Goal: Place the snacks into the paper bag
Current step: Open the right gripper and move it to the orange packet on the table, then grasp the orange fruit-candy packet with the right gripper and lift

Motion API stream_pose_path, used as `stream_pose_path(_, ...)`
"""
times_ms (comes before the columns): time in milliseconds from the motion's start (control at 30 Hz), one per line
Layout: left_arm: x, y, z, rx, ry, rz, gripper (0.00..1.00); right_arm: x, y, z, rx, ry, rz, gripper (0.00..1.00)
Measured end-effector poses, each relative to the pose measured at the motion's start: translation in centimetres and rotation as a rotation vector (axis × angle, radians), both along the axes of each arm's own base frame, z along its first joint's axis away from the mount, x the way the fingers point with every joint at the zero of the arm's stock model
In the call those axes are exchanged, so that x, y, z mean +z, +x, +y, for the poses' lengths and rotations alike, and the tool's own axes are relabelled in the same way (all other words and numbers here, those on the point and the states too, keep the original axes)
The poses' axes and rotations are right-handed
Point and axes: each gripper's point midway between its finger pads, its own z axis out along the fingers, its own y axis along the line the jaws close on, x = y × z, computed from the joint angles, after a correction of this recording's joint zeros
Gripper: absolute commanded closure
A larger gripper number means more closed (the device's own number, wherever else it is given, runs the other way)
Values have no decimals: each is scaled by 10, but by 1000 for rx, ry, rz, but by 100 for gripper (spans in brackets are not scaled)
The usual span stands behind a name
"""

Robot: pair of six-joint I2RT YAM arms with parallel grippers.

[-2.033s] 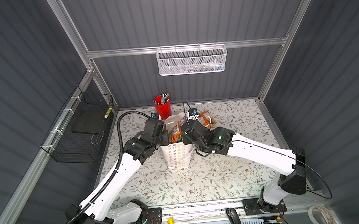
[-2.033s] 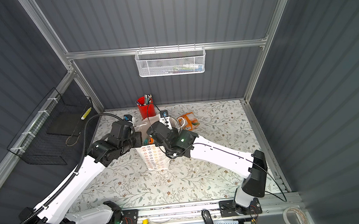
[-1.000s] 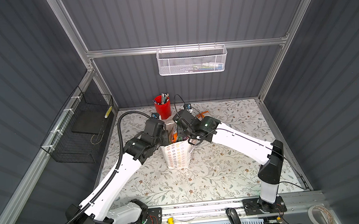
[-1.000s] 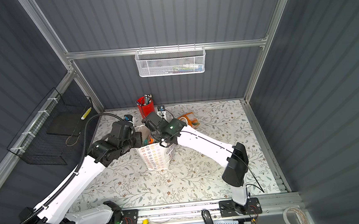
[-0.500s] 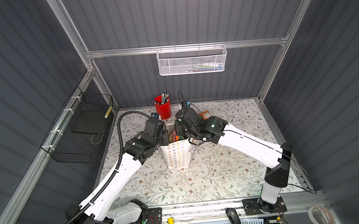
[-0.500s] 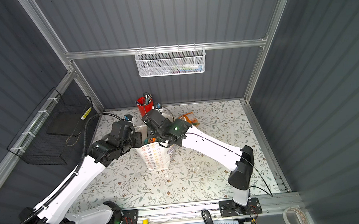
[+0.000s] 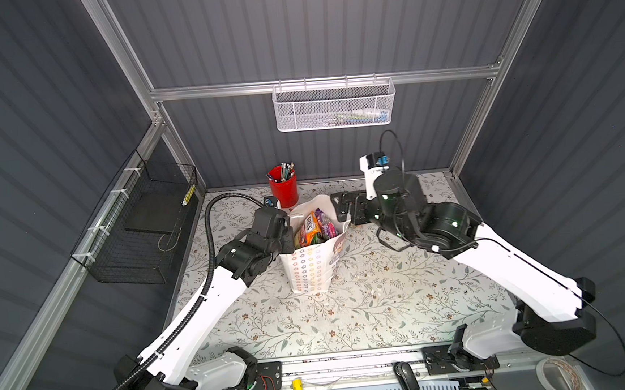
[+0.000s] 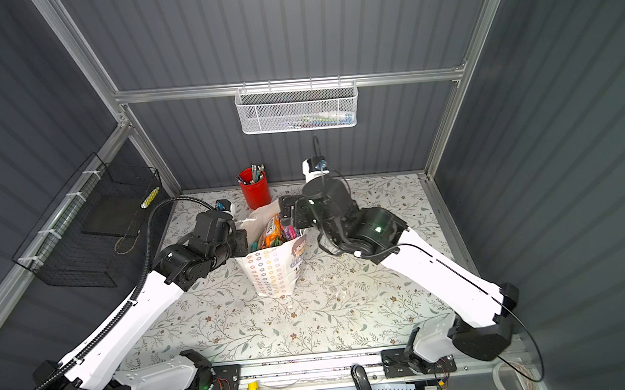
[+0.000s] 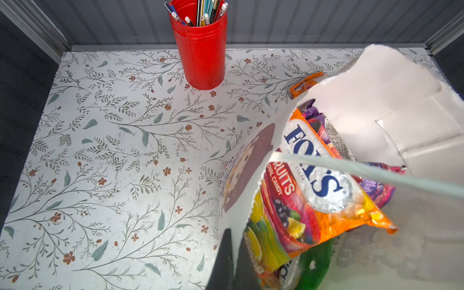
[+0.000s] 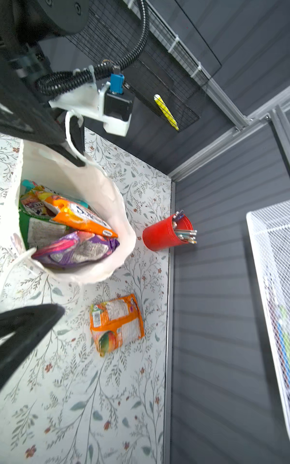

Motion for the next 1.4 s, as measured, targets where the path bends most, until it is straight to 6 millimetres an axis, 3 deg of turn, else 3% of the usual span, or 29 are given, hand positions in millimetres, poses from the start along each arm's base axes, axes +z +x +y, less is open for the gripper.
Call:
stream_pose_path(100, 0, 0, 0, 0, 0, 0, 100, -6, 6, -38, -72, 27, -5, 1)
stream_pose_path(267, 0, 0, 0, 0, 0, 0, 100, -40, 24, -103, -237, 69, 37, 1)
stream_pose_path(433, 0, 0, 0, 0, 0, 0, 100, -92, 45, -142, -344, 110, 135, 1)
stream_pose_path(567, 0, -1, -2, -5, 0, 0, 100, -130, 63, -161, -397, 151, 213, 1)
stream_pose_path(667, 0, -1, -2, -7, 0, 0, 100, -164, 83, -168, -416, 190, 282, 1)
stream_pose_path(833, 0, -1, -2, -7, 0, 0, 100, -238, 112, -172, -426, 230, 433, 1)
stream_pose_path(1033, 0, -2, -3, -16, 5, -2, 100, -304, 140, -157, -370, 280, 561, 2)
stream_pose_path(1200, 0, -2, -3, -16, 6, -2, 100, -337, 161, -140, -324, 330, 619, 7)
stream_pose_path(1400, 0, -2, -3, -15, 9, -4, 100, -359, 187, -130, -305, 388, 652, 15)
